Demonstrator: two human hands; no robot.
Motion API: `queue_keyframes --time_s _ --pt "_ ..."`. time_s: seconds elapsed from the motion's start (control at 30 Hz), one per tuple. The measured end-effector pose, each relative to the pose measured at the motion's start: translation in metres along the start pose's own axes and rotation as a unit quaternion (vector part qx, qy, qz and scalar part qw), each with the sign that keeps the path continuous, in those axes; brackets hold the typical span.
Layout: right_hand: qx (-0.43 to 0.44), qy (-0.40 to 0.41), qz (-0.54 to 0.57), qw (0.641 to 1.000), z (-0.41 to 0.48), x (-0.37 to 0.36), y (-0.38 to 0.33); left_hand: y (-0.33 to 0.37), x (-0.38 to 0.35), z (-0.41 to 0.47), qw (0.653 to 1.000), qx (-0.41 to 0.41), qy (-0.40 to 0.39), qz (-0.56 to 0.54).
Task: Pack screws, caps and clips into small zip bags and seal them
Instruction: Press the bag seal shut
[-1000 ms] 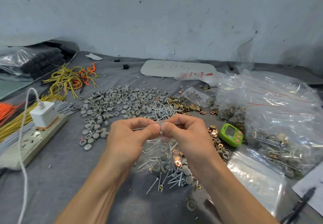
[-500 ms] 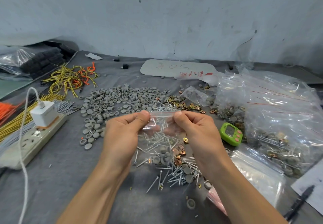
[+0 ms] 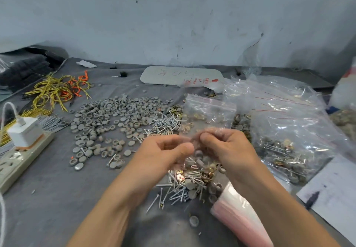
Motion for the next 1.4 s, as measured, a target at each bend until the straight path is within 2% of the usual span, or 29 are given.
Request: queue_keyframes --time_s 0.13,0.23,0.33,0.4,0.5,0.6,0.67,0.73,0.8,0.87,0.9,0.93,1.03,1.17,1.23,1.3,1.4 --pt "-0.003 0.023 -0.019 1.0 -0.001 0.037 -0.002 0.002 -0.023 0.014 0.997 -0.007 0.065 -0.032" --pt "-0.002 0.016 -0.07 0.997 -0.003 0.061 0.0 0.004 -0.047 0.026 0.995 -0.015 0.071 -0.07" --pt "0.007 0.111 -0.099 0.989 -0.004 0.111 -0.002 0.002 -0.075 0.033 0.996 -0.024 0.055 -0.068" --pt "-0.004 0.207 -0.111 0.972 -0.007 0.153 -0.001 0.004 -0.086 0.036 0.994 -0.068 0.062 0.057" --pt "-0.012 0.372 -0.181 0.911 -0.027 0.209 -0.005 0.009 -0.108 0.027 0.96 -0.13 0.035 0.248" --pt "0.055 0.441 -0.258 0.858 -0.051 0.218 -0.028 0.002 -0.13 0.014 0.924 -0.148 -0.013 0.353" --pt "0.124 0.432 -0.301 0.841 -0.059 0.205 -0.044 -0.004 -0.145 0.009 0.91 -0.143 -0.066 0.385" --pt "0.145 0.365 -0.361 0.846 -0.052 0.184 -0.046 -0.013 -0.162 0.004 0.896 -0.134 -0.132 0.402" --pt "0.081 0.235 -0.459 0.853 -0.031 0.161 -0.02 -0.017 -0.176 0.0 0.868 -0.145 -0.181 0.438" --pt "0.007 0.101 -0.595 0.797 -0.016 0.142 0.012 -0.02 -0.182 -0.001 0.85 -0.153 -0.207 0.459" --pt "-0.011 0.061 -0.63 0.774 -0.011 0.14 0.021 -0.023 -0.182 0.0 0.845 -0.154 -0.219 0.464" --pt "-0.024 0.038 -0.638 0.768 -0.008 0.141 0.026 -0.025 -0.182 -0.001 0.838 -0.156 -0.232 0.469" --pt "-0.032 0.037 -0.607 0.794 -0.006 0.148 0.026 -0.028 -0.183 -0.003 0.818 -0.17 -0.248 0.49" --pt "0.031 0.182 -0.473 0.861 -0.018 0.153 -0.003 -0.021 -0.184 0.001 0.798 -0.188 -0.224 0.527" --pt "0.029 0.189 -0.437 0.879 -0.02 0.148 -0.006 -0.013 -0.182 0.006 0.783 -0.208 -0.188 0.555" --pt "0.011 0.165 -0.43 0.887 -0.02 0.14 -0.001 -0.006 -0.173 0.012 0.797 -0.199 -0.136 0.554" --pt "0.01 0.132 -0.404 0.905 -0.02 0.131 -0.001 -0.001 -0.149 0.017 0.838 -0.163 -0.035 0.52"
Point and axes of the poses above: each hand's wrist, its own z-axis towards the middle knuckle, its own x-axis out of the back of the hand, y = z × x, the point moved 10 cm from there along z, towards the middle knuckle, and after that the axes turned 3 degrees about -x, right-handed, at the moved point
